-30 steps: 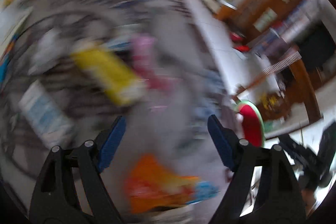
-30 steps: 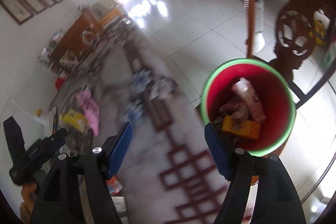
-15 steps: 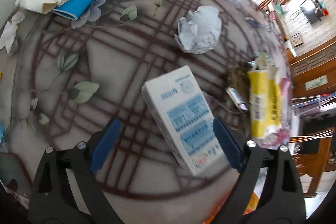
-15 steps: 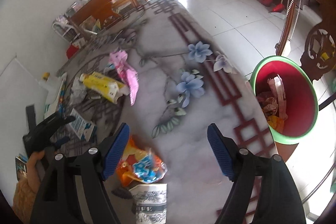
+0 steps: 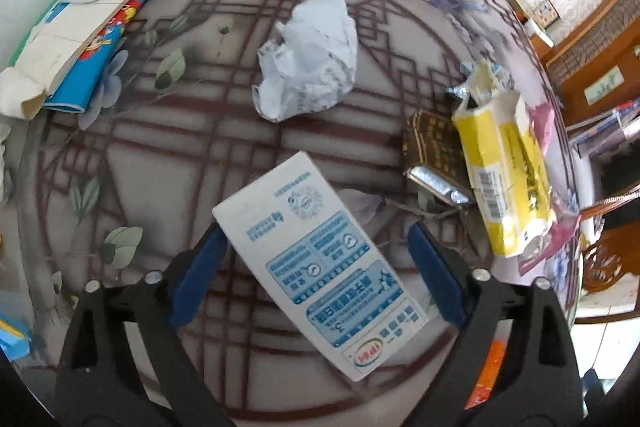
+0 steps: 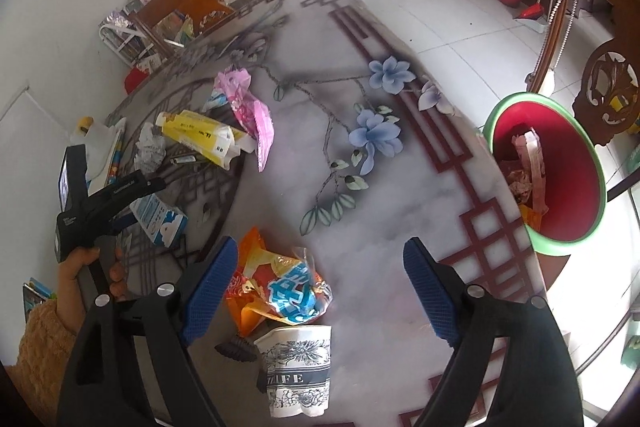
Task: Collect trash
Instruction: 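Grasp the white milk carton with the left tool while the right tool approaches a paper cup, then grasp the white printed paper cup with the right tool, then lift the milk carton and paper cup off the table with both tools, then carry the carton and cup over the red bucket and release both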
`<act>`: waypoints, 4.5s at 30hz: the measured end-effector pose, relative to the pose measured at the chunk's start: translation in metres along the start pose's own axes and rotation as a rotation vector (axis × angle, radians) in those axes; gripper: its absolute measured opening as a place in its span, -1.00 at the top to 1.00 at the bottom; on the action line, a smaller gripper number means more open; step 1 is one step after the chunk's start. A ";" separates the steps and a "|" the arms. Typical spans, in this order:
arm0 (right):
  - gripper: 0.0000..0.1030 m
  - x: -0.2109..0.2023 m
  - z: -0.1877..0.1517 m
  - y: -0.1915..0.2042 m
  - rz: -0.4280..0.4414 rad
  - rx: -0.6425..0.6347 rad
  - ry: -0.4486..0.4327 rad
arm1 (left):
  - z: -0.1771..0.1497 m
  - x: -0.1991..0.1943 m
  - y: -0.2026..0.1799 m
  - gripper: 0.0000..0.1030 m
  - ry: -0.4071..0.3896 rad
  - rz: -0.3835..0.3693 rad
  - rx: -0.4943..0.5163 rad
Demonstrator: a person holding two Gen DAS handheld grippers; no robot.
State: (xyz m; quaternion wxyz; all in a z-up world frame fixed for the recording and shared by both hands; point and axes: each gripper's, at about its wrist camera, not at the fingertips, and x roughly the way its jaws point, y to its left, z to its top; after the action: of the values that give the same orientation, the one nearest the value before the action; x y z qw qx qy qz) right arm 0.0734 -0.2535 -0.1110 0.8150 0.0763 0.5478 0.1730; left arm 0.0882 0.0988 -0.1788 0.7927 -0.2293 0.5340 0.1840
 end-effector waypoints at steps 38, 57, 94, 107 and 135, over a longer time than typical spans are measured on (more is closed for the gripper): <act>0.11 0.053 -0.041 0.060 0.037 -0.286 0.240 | -0.048 -0.025 -0.001 -0.11 0.017 -0.105 0.135; 0.11 -0.002 0.015 0.057 0.151 -0.133 -0.034 | -0.035 -0.098 -0.038 -0.10 -0.171 -0.196 0.217; 0.10 -0.006 0.008 -0.010 0.126 0.033 -0.030 | -0.050 -0.103 -0.074 -0.10 -0.154 -0.219 0.277; 0.10 -0.019 0.008 -0.052 0.109 0.097 -0.050 | -0.063 -0.102 -0.115 -0.11 -0.141 -0.238 0.329; 0.09 -0.091 0.027 -0.248 -0.037 0.390 -0.228 | -0.129 -0.052 -0.367 -0.10 0.021 -0.483 0.698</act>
State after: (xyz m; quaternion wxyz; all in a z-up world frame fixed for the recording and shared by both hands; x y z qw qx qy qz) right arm 0.1167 -0.5154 -0.0993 0.8445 0.2413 0.4765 0.0392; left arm 0.1684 -0.2787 -0.1113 0.8377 -0.0674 0.5033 -0.2011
